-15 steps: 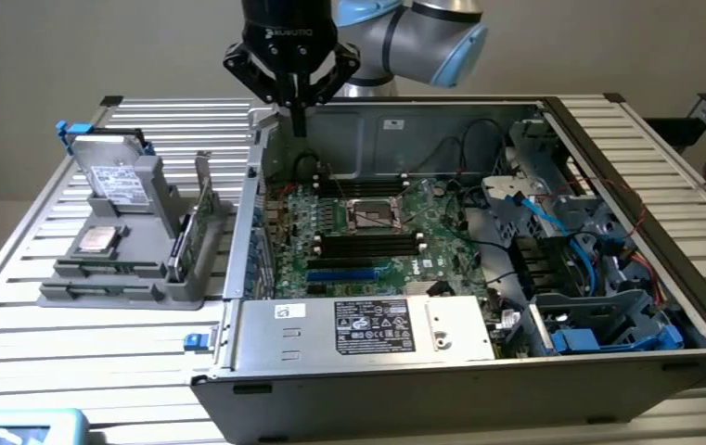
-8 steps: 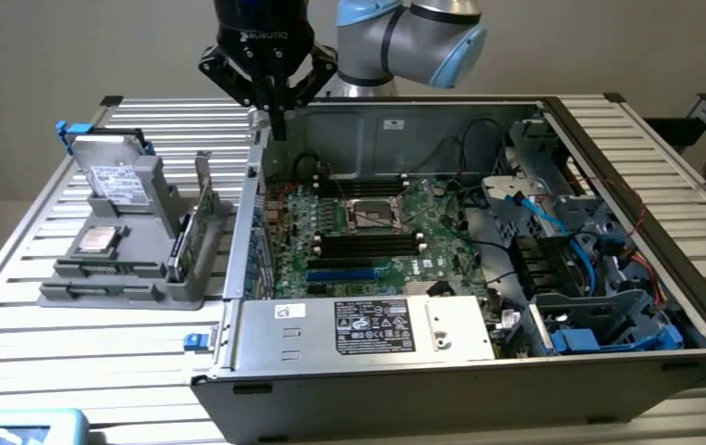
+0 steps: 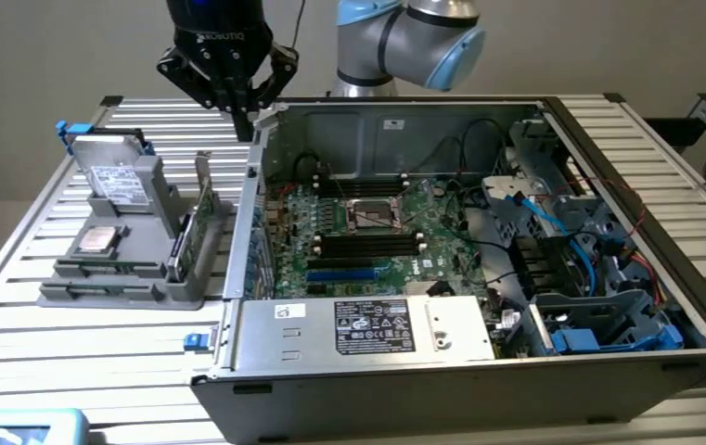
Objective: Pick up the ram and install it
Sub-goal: 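Reach for the ram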
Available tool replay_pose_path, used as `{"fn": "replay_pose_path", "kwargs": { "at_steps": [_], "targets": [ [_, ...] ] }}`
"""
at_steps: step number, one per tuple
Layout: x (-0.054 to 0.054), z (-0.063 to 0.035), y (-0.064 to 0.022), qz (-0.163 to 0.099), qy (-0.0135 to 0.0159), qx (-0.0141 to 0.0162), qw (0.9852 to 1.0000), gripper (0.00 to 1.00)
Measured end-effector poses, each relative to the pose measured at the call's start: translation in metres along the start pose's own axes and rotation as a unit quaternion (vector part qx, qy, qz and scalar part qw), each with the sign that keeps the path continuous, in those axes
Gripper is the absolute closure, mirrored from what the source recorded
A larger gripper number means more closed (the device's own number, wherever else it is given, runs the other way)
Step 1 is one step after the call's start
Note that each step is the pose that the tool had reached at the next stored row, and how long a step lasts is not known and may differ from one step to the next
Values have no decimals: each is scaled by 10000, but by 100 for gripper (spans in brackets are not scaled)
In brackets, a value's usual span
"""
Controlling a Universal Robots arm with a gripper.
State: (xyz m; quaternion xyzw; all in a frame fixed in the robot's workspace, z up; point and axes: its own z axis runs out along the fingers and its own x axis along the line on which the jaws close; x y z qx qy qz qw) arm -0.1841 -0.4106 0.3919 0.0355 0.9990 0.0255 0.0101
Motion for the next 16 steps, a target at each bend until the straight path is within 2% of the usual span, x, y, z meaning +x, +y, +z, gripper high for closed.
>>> {"fn": "replay_pose_path", "kwargs": {
  "at_steps": [4, 12, 16],
  "targets": [
    [183, -1, -13, 0, 10, 1, 10000, 89],
    [460, 59, -56, 3, 75, 6, 10000, 89],
    [588, 74, -74, 5, 87, 7, 10000, 89]
  ]
}}
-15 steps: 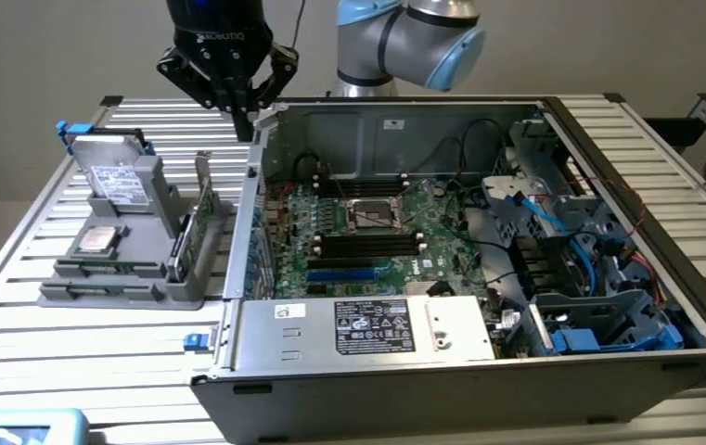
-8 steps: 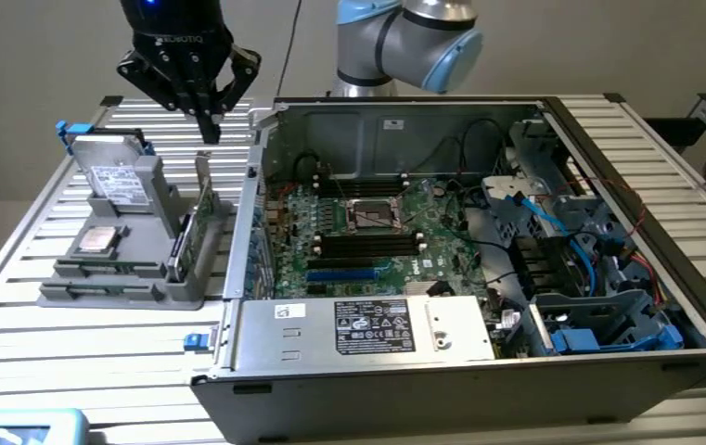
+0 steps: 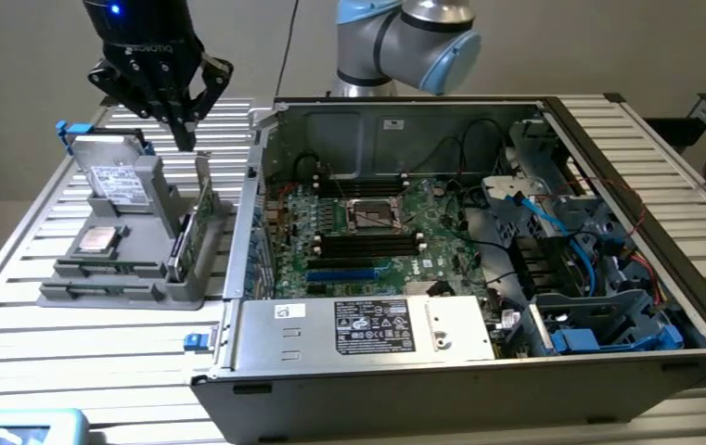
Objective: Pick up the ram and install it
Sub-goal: 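Reach for the ram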
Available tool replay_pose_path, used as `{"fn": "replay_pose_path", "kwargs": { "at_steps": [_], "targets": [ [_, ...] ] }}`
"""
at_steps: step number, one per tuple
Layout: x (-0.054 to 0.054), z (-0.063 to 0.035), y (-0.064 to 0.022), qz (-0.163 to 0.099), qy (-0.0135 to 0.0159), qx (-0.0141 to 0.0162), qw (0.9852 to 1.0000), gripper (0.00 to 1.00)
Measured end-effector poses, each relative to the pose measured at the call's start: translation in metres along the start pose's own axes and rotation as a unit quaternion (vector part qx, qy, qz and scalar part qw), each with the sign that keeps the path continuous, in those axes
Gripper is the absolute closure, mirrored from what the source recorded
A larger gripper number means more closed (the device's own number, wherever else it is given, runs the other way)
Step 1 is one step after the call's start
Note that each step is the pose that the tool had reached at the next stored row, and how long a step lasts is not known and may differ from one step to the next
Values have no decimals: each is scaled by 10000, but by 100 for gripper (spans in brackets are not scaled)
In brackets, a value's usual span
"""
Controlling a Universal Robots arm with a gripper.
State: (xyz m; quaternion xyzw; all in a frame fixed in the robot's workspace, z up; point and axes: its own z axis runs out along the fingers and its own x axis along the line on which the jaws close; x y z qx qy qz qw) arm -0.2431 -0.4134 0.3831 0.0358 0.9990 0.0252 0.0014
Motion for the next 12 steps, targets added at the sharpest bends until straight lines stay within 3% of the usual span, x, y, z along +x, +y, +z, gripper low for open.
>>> {"fn": "replay_pose_path", "kwargs": {
  "at_steps": [12],
  "targets": [
    [453, 28, -108, 0, 10, 1, 10000, 89]
  ]
}}
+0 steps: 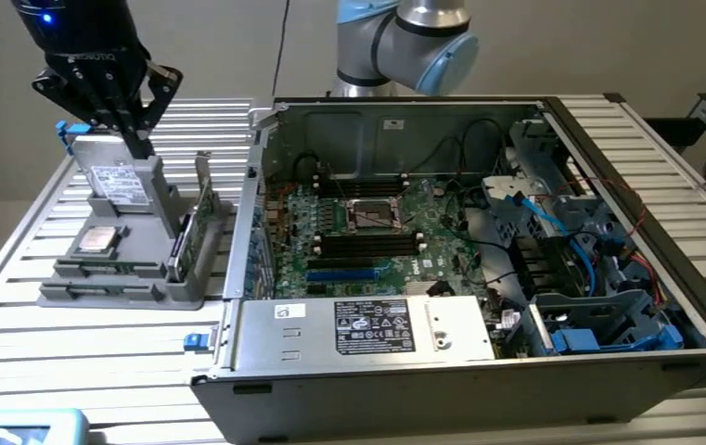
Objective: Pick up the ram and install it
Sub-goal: 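Reach for the ram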
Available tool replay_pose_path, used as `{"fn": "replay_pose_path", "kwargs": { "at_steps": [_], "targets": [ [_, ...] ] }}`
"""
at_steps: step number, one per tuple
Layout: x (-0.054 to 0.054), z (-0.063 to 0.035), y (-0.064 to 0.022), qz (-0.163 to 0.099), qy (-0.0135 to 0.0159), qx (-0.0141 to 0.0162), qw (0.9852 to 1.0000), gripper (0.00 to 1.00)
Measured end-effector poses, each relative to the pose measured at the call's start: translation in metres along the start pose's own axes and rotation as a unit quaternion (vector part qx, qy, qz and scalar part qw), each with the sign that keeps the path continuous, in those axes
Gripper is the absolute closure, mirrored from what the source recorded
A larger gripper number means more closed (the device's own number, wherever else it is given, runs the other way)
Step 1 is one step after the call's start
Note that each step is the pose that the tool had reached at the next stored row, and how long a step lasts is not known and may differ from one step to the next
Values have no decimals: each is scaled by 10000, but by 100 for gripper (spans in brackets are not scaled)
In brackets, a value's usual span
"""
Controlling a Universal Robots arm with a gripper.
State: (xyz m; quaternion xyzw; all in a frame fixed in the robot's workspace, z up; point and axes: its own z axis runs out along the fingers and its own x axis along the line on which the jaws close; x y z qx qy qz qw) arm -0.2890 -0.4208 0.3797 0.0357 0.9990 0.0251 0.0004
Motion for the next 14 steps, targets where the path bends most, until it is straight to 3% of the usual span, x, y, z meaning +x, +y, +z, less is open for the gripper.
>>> {"fn": "replay_pose_path", "kwargs": {
  "at_steps": [5, 14],
  "targets": [
    [120, 12, -35, 0, 0, 39, 10000, 89],
    [393, 57, -98, 0, -2, 75, 10000, 89]
  ]
}}
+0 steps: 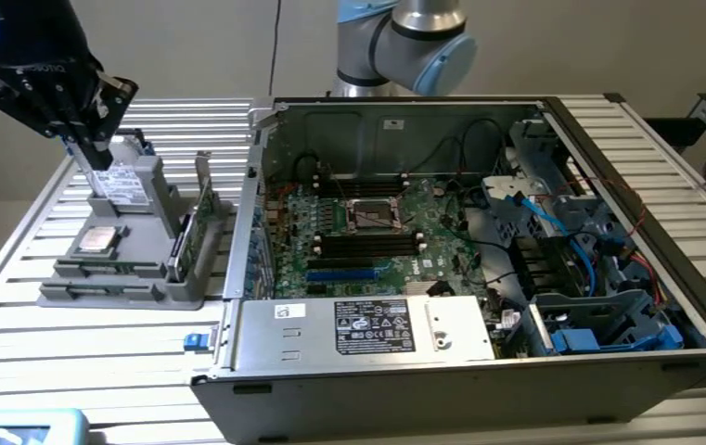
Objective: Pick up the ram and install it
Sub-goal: 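Reach for the ram, then pick up the ram and move it above insertion slot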
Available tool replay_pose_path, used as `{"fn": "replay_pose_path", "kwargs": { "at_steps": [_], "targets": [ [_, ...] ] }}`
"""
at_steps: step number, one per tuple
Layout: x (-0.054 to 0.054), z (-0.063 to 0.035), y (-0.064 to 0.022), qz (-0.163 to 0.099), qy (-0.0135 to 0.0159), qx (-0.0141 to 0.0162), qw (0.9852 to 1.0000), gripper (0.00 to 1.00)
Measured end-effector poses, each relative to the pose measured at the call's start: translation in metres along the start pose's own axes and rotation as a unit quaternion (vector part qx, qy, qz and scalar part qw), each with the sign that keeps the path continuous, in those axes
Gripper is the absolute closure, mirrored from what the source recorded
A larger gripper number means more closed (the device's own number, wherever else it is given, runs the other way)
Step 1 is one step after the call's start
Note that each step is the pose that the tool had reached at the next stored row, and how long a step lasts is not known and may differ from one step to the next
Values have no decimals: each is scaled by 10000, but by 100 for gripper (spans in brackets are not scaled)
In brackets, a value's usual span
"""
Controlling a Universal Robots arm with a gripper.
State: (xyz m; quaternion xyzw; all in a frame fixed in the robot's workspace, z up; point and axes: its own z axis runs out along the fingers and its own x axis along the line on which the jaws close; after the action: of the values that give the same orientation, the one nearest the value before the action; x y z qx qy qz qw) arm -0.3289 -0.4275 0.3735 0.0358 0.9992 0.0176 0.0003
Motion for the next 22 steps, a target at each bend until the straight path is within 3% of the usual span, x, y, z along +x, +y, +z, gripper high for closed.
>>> {"fn": "replay_pose_path", "kwargs": {
  "at_steps": [7, 16, 22],
  "targets": [
    [195, 35, -16, 0, -2, 31, 10000, 89],
    [443, 78, -36, 0, -3, 50, 10000, 89],
    [485, 89, -39, -1, -4, 61, 10000, 89]
  ]
}}
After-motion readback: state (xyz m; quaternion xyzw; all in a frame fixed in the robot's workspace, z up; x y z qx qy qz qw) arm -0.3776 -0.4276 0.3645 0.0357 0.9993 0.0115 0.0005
